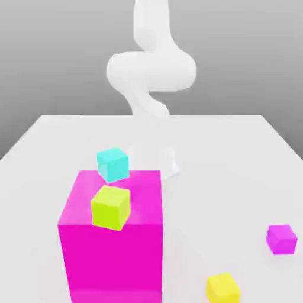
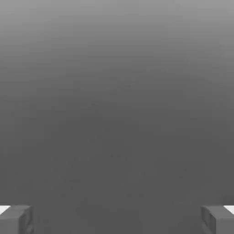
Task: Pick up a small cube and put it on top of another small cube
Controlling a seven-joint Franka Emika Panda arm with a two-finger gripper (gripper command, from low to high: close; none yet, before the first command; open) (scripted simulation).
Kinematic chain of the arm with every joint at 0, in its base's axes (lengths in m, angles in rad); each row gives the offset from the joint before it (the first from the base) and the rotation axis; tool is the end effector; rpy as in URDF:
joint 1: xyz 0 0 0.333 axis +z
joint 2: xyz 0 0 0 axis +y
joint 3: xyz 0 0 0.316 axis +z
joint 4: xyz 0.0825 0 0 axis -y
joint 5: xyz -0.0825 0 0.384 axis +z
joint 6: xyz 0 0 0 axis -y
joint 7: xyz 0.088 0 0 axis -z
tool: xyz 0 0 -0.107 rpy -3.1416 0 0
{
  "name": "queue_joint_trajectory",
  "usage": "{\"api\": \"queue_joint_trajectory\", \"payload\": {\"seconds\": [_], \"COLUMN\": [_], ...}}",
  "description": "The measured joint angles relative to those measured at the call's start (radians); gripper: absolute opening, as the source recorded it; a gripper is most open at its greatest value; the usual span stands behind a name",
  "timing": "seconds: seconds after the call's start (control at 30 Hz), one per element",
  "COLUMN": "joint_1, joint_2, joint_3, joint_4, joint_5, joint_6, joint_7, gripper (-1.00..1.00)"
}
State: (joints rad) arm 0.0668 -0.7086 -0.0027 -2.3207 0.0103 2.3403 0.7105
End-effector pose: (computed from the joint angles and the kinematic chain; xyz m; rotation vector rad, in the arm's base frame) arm 0.3802 0.0242 0.6719 -2.5584 0.8631 -0.9466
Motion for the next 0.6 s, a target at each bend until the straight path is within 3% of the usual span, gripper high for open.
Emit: {"api": "queue_joint_trajectory", "payload": {"seconds": [0.3, 0.6], "joint_1": [0.217, 0.381], "joint_2": [0.333, 0.659], "joint_3": [0.021, 0.111], "joint_4": [-0.075, -0.149], "joint_5": [0.044, 0.04], "joint_6": [0.146, 0.29], "joint_7": [-0.33, -0.62], "gripper": [0.0, 0.0]}}
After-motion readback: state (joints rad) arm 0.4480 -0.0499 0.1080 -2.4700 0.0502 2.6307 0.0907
